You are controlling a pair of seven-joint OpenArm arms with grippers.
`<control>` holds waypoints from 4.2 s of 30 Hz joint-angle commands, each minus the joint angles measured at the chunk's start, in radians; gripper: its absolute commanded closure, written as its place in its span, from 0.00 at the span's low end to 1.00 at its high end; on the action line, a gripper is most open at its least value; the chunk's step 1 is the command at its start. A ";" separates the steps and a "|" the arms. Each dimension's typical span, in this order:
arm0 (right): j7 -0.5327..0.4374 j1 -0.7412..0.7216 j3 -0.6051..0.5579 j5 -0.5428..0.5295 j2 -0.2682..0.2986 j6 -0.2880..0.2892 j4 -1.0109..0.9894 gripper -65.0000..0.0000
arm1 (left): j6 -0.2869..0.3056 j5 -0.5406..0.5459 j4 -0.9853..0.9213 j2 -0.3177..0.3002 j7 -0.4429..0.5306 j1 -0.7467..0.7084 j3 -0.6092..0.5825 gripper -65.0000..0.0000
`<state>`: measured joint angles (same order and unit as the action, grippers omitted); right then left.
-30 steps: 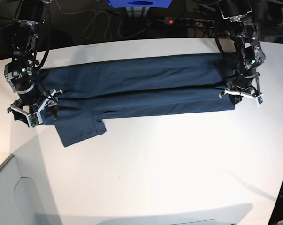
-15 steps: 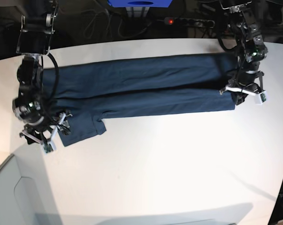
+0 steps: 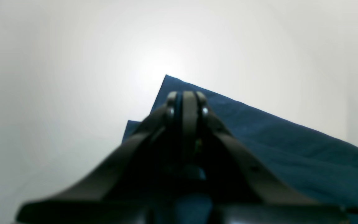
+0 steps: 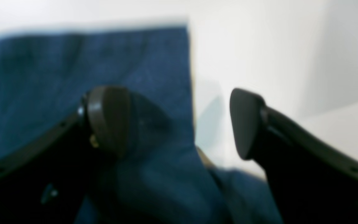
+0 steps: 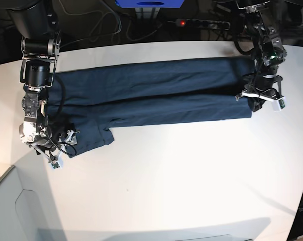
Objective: Fold the T-shirt properly
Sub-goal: 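Release the hem and move the right gripper to the sleeve end, then grasp the sleeve end with the right gripper and tuck it under, then hold the folded strip's ends with both grippers and straighten it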
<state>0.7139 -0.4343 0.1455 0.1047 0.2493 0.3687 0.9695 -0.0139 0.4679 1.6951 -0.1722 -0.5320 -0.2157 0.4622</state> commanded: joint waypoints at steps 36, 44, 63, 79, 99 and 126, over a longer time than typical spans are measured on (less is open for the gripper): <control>0.080 0.420 0.078 0.003 0.006 0.002 1.004 1.00 | 0.010 0.005 0.058 -0.042 0.026 0.028 0.007 1.00; 0.069 0.653 0.187 0.003 -0.049 0.051 1.153 1.00 | 0.010 0.005 0.063 -0.042 0.023 0.025 0.007 1.00; -0.099 0.894 0.283 0.010 -0.123 0.171 1.141 1.00 | 0.013 0.004 0.033 -0.033 0.031 -0.035 0.005 1.00; -0.098 0.883 0.283 0.011 -0.109 0.171 1.113 0.99 | 0.013 0.016 -0.017 -0.030 0.025 -0.054 -0.004 1.00; -0.087 0.679 0.320 0.011 -0.049 0.171 0.805 0.82 | 0.013 0.016 -0.028 -0.005 0.022 -0.067 -0.004 1.00; -0.096 0.783 0.380 0.005 -0.051 0.295 0.765 0.38 | 0.013 0.016 -0.026 0.012 0.022 -0.081 -0.004 1.00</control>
<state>0.6353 0.3523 0.5205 0.1200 0.1852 0.6441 1.7184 -0.0032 0.4759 1.6508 -0.1493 -0.5282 -0.2993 0.4545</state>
